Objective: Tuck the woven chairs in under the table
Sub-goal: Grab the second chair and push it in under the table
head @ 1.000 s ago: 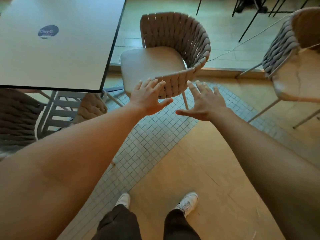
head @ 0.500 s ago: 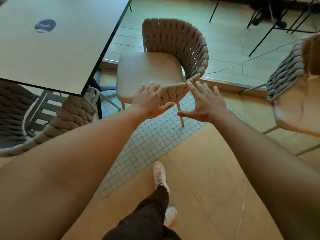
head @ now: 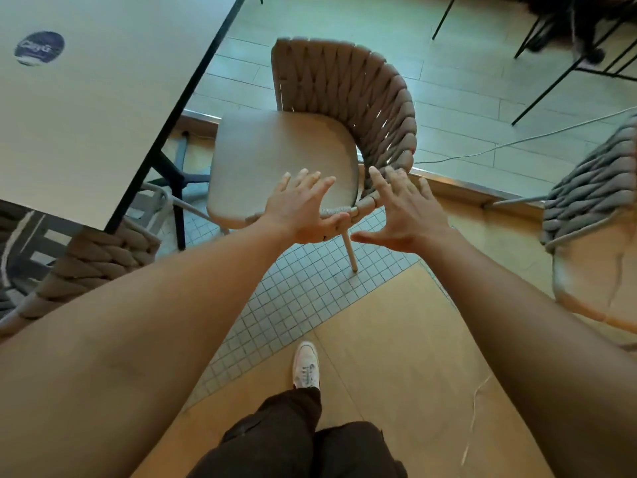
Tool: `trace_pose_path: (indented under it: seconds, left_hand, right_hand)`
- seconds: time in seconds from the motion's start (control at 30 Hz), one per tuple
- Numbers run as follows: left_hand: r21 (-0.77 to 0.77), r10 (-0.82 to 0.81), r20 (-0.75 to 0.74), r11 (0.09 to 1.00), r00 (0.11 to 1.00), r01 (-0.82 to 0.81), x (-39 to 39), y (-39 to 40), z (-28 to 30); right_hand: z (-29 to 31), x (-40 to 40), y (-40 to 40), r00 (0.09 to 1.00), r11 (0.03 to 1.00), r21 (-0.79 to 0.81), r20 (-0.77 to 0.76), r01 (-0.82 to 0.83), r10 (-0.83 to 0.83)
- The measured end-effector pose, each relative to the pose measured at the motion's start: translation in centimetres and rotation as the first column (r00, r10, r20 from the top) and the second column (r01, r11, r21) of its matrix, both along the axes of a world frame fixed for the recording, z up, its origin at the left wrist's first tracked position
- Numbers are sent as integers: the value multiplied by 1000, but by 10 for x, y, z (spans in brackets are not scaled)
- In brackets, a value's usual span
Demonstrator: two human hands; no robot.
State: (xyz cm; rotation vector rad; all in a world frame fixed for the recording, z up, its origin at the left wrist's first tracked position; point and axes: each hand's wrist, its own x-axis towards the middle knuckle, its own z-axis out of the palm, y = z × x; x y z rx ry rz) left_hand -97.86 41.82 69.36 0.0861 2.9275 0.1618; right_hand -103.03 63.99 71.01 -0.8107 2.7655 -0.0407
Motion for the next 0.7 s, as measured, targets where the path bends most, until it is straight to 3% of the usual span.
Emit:
trace_pose_path:
  seconds: [0.2, 0.37, 0.7]
  left_hand:
    - [1, 43, 49, 999, 998, -44, -35, 2, -16]
    - [94, 41, 134, 994, 990, -54, -53, 10, -43]
    - [120, 114, 237, 982, 965, -145, -88, 55, -113]
  right_hand:
    - [-17, -57, -3, 992, 991, 28, 10, -130, 129]
    - [-46, -104, -5, 947, 945, 78, 56, -319, 315]
    - [-117, -201, -17, 708, 677, 207, 196, -706, 678]
